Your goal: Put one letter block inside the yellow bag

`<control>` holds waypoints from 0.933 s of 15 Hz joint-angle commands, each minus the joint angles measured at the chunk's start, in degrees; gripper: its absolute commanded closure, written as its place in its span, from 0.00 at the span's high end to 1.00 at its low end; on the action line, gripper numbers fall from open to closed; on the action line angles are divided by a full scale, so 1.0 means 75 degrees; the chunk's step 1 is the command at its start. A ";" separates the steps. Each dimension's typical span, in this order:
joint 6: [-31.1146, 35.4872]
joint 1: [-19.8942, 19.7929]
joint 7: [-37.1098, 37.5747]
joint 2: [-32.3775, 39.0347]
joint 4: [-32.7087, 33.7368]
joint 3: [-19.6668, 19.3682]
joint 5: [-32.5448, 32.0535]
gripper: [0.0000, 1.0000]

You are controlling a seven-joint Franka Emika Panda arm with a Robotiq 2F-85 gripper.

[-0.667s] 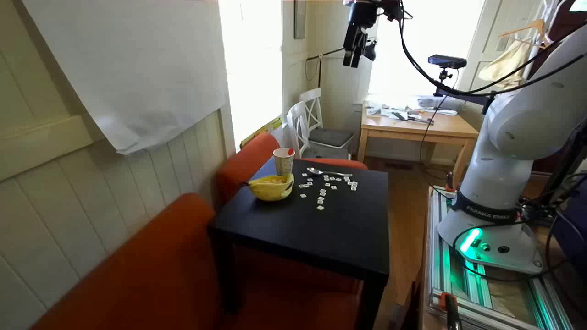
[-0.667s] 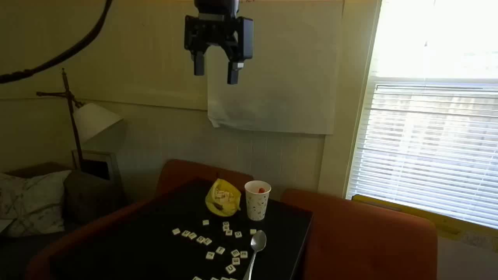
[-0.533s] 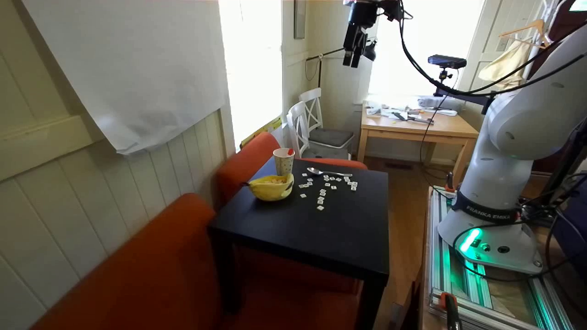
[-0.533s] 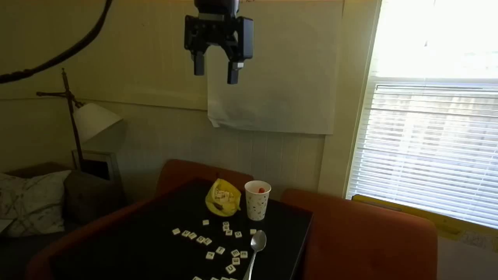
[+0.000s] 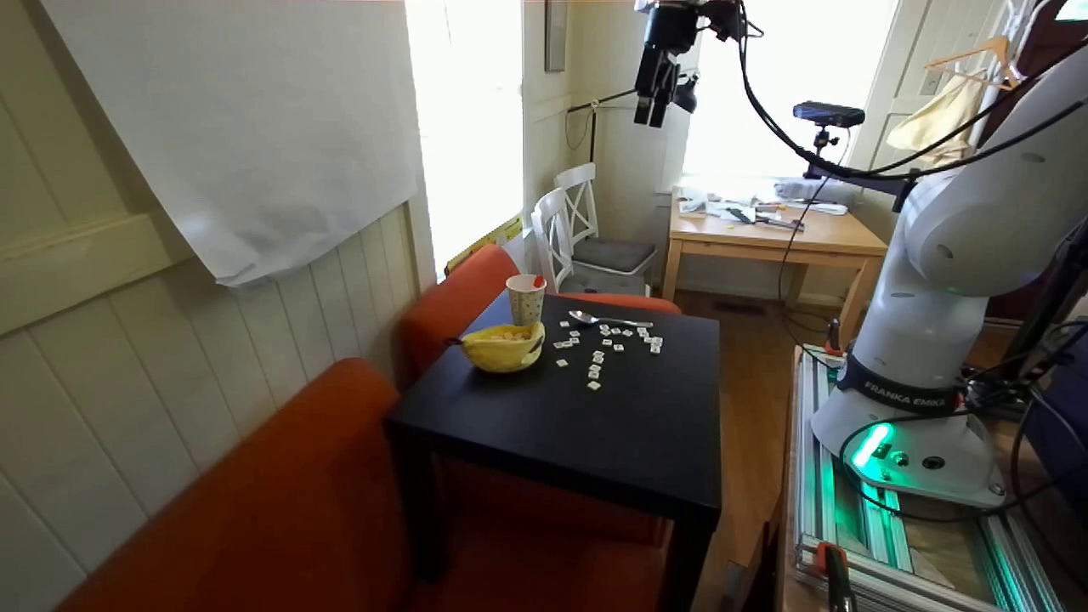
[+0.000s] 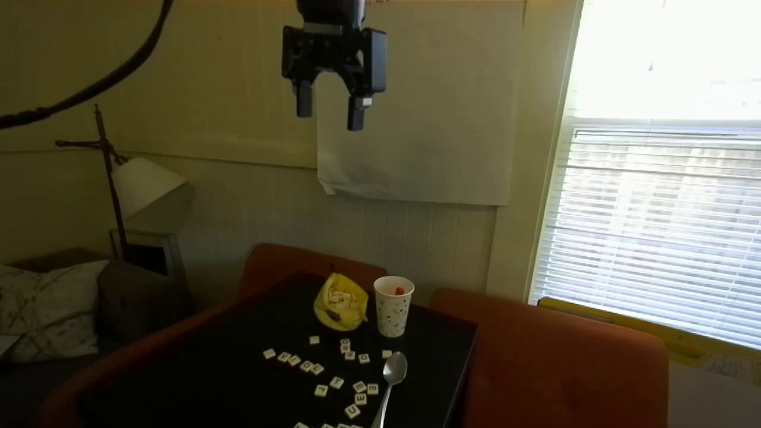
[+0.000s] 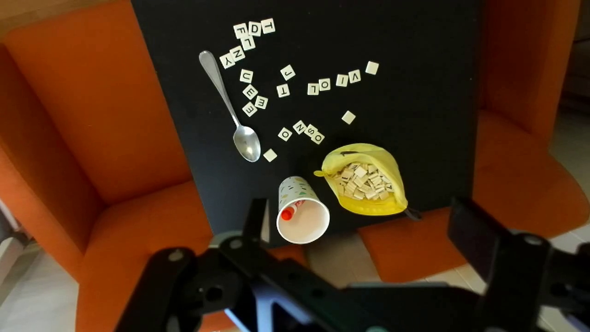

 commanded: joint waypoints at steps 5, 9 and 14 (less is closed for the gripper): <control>0.1492 -0.0072 0.1372 0.0753 -0.0956 0.0914 -0.0261 1.00; 0.2509 -0.0187 0.3276 0.1190 -0.1575 0.1444 -0.0693 1.00; 0.4065 -0.0178 0.5090 0.1829 -0.2312 0.1724 -0.0699 1.00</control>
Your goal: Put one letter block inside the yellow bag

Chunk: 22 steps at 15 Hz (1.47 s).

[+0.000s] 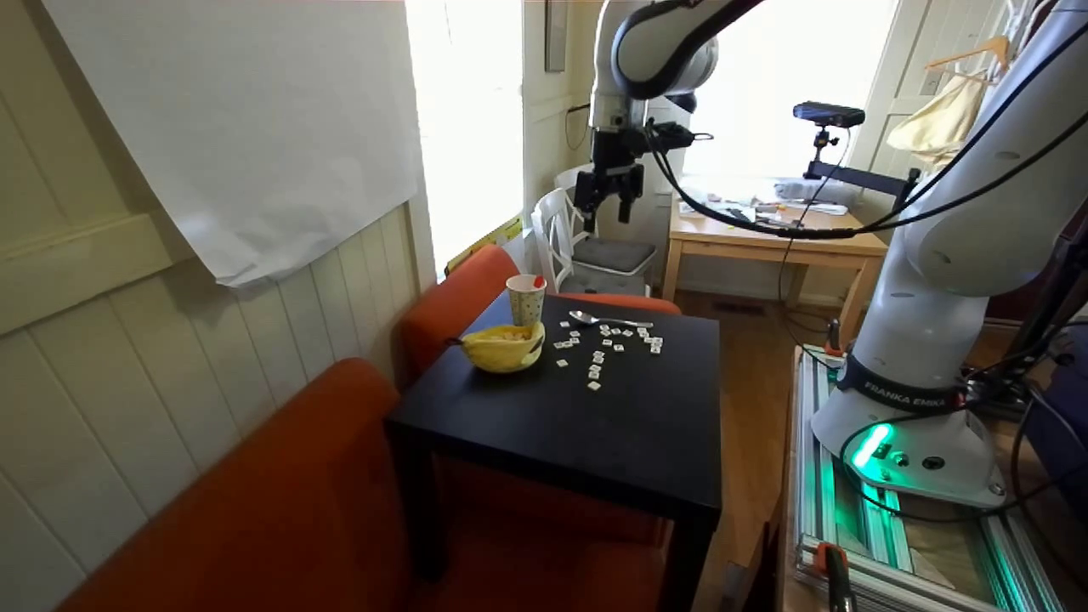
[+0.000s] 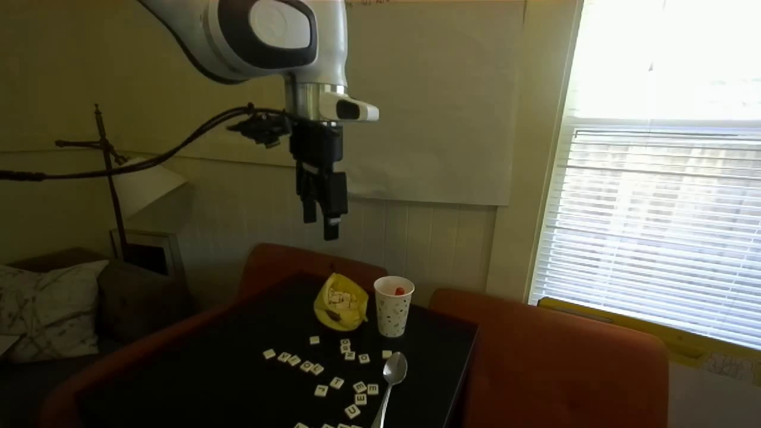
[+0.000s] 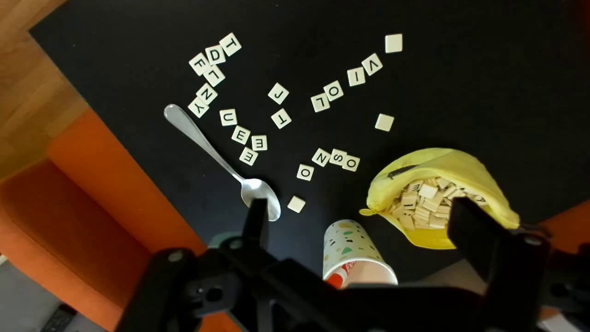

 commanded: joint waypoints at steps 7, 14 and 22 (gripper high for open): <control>0.2972 0.0261 0.0664 0.1485 -0.1127 0.0222 0.0843 1.00; 0.2991 0.0334 0.0764 0.1702 -0.1089 0.0177 0.1022 1.00; 0.3153 0.0751 0.1767 0.2707 -0.0586 0.0295 -0.0285 1.00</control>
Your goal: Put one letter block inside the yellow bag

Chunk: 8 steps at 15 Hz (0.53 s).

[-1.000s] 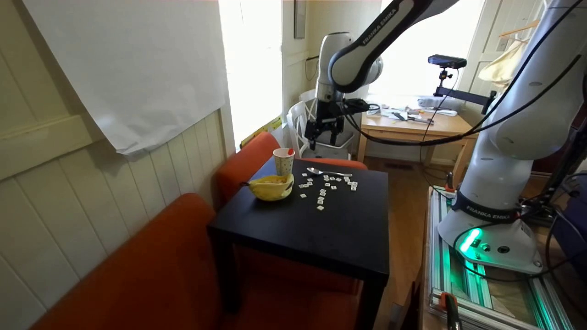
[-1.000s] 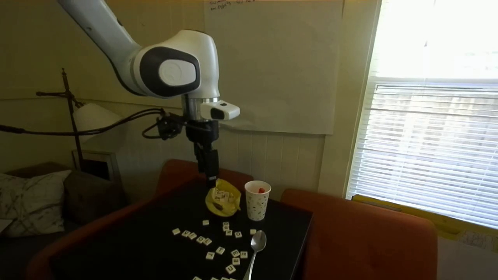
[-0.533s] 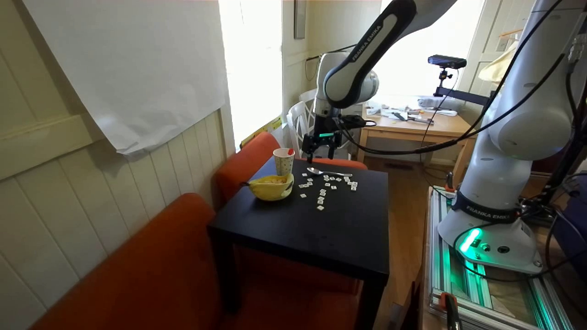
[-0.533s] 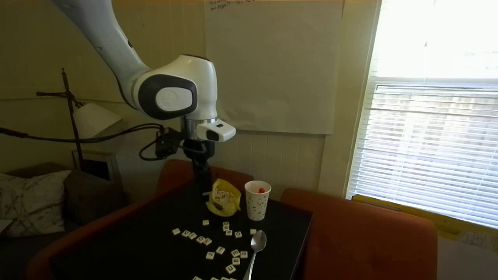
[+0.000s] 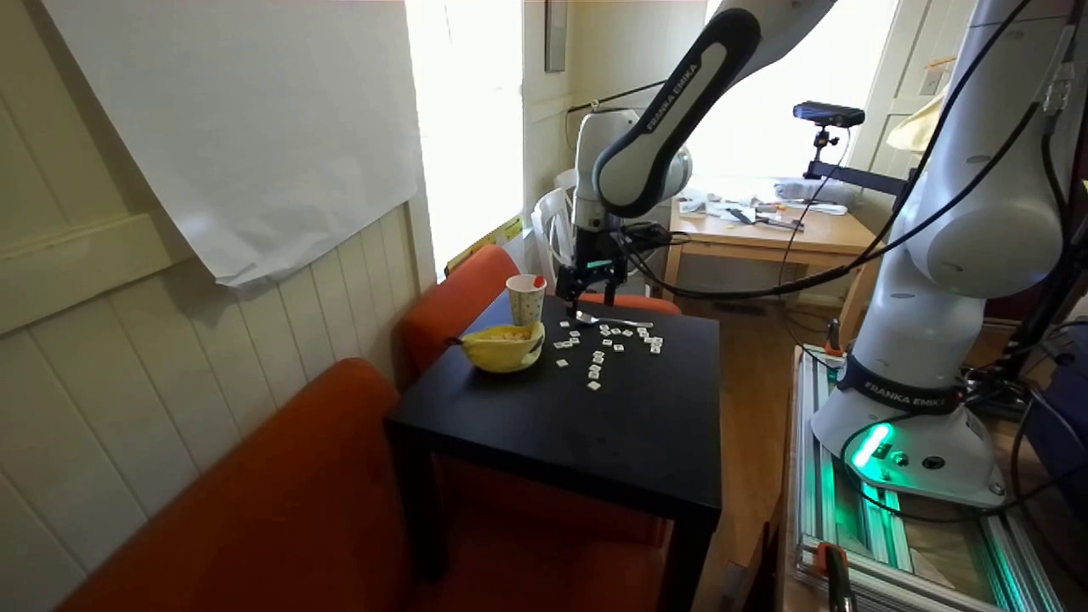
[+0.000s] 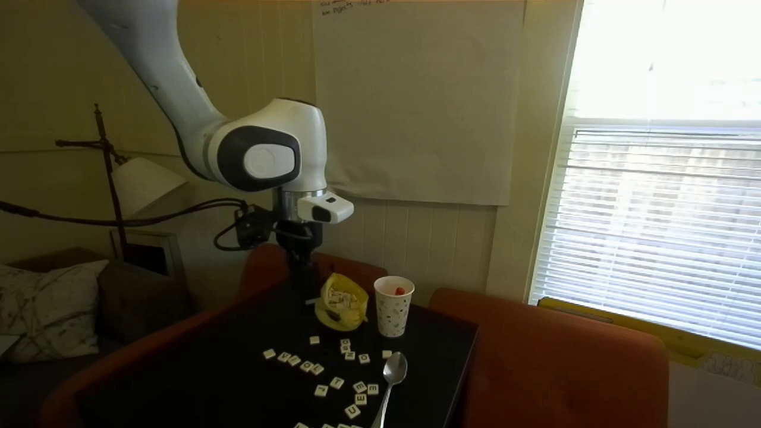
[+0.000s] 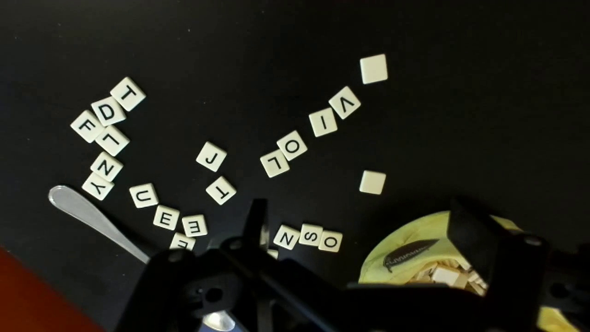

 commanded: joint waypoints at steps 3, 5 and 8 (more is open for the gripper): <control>0.0360 0.0547 0.1583 0.0957 0.0609 -0.0140 -0.1432 1.00; 0.0395 0.0768 0.2024 0.1254 0.0793 -0.0212 -0.1564 1.00; 0.0533 0.0830 0.1717 0.1691 0.0984 -0.0051 -0.0922 1.00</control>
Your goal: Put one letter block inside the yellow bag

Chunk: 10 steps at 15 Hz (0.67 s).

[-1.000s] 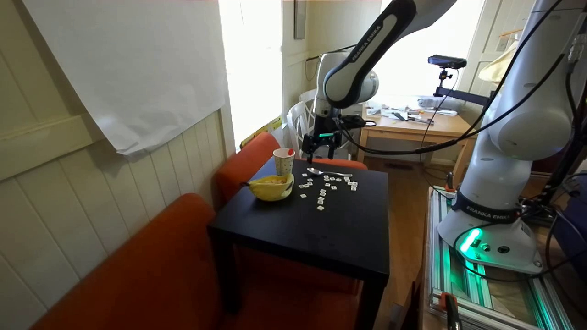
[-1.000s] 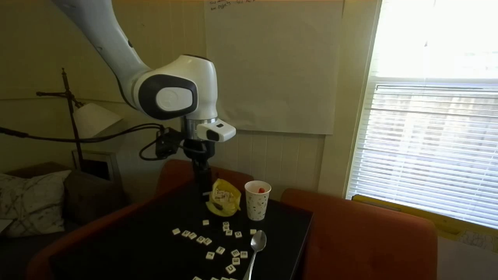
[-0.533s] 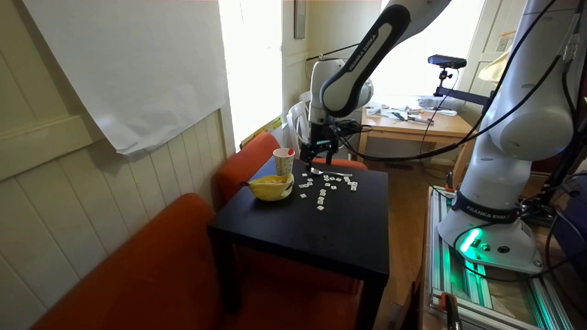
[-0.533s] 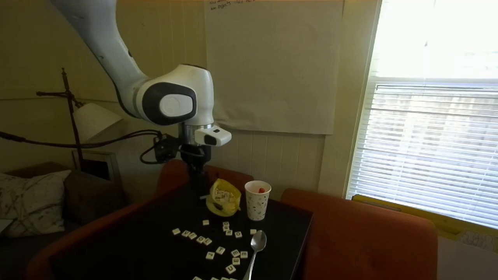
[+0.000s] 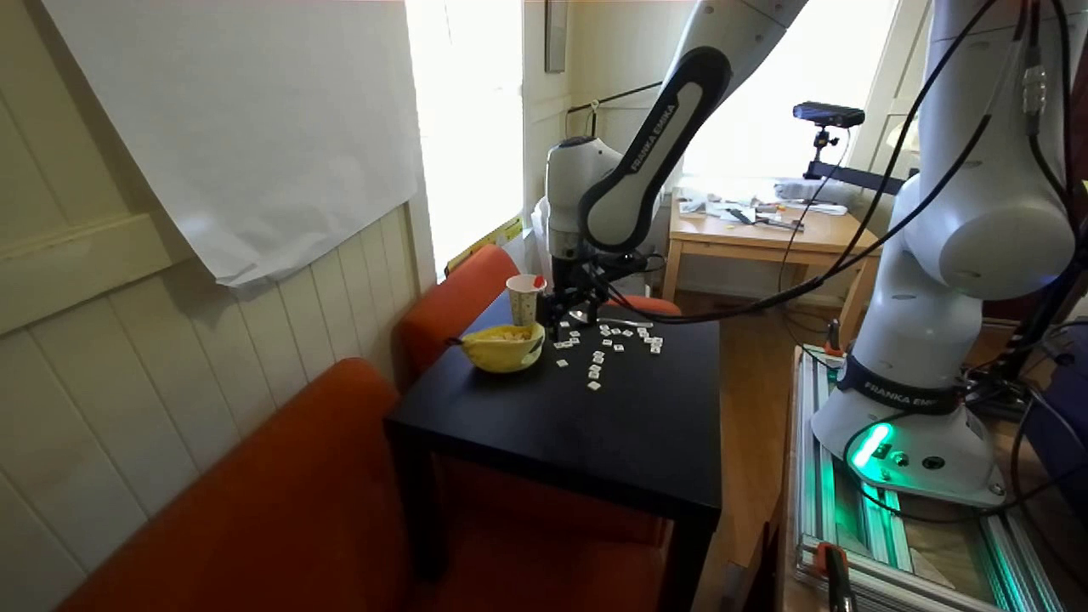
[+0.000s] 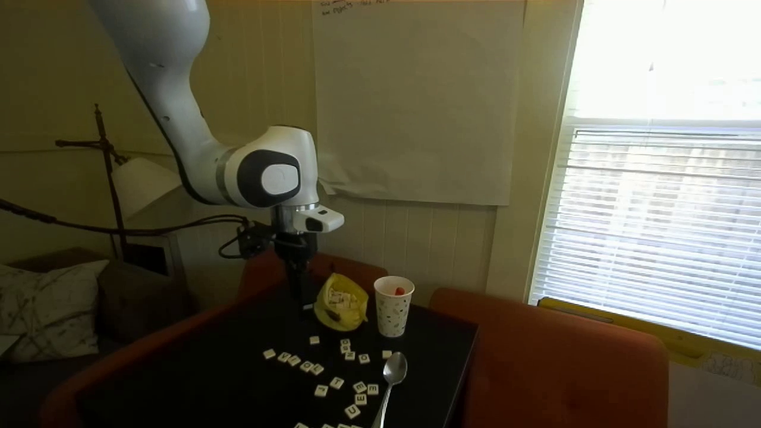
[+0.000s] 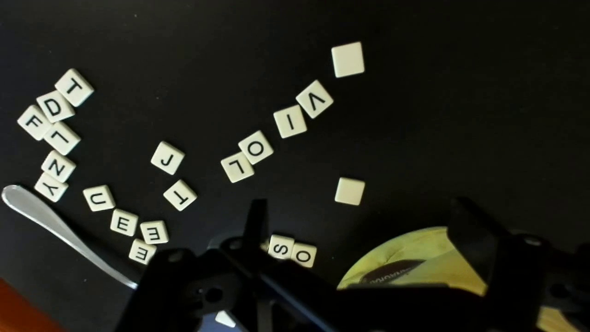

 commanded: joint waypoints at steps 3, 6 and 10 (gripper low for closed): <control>0.0721 0.0072 -0.0356 0.0922 0.0383 0.0093 0.0926 1.00; 0.1406 0.0221 -0.0152 0.1225 0.0376 -0.0129 0.1119 1.00; 0.1971 0.0138 -0.0406 0.1548 0.0387 -0.0098 0.1621 1.00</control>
